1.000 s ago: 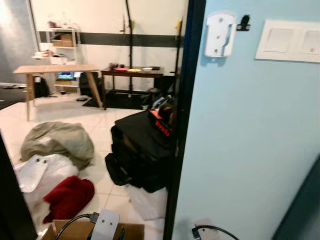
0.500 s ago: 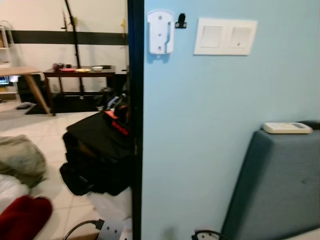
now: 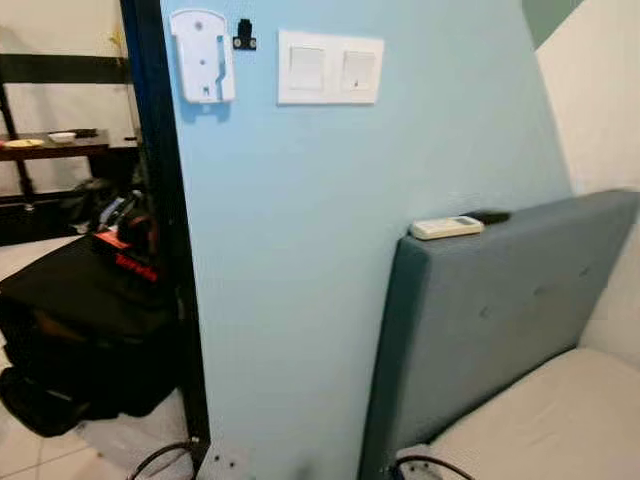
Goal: Clean up the room
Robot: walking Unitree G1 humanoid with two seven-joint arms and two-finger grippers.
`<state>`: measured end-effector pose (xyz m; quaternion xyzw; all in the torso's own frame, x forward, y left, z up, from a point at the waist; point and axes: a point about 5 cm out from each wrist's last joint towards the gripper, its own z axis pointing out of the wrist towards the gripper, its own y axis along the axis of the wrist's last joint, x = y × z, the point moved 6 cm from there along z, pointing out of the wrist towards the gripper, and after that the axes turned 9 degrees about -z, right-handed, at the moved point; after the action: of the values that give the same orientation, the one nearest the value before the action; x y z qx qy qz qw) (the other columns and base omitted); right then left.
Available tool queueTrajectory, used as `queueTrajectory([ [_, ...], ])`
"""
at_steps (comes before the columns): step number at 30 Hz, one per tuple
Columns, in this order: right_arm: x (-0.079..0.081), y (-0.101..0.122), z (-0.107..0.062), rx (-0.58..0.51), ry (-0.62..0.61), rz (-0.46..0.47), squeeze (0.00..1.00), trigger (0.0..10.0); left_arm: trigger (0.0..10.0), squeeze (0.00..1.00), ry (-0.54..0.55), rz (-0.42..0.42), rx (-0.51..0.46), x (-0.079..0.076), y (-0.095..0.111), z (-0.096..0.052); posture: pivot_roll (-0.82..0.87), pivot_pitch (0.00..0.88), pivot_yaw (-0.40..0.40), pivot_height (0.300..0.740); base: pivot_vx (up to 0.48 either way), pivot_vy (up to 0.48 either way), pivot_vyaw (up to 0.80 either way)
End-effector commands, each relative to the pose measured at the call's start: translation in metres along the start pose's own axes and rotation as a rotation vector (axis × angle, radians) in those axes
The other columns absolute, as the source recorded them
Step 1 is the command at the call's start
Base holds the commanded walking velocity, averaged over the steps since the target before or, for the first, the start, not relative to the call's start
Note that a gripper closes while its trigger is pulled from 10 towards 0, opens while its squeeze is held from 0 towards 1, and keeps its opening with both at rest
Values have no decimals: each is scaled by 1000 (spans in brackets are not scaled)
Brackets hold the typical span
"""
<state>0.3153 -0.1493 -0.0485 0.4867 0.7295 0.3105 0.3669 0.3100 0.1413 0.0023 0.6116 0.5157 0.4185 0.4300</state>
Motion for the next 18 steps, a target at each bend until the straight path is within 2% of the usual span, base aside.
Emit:
queueTrajectory([
  [1, 2, -5, -1, 18, 7, 12, 0, 10000, 10000, 0, -1, -9, -5, -2, 2, 2, 39, 62, -30, 740, 0, 0, -800],
  [18, -1, -8, -4, 22, 1, 13, 0, 10000, 10000, 0, -4, -18, -9, -3, 3, 0, 29, 70, -29, 740, 0, 0, -800],
])
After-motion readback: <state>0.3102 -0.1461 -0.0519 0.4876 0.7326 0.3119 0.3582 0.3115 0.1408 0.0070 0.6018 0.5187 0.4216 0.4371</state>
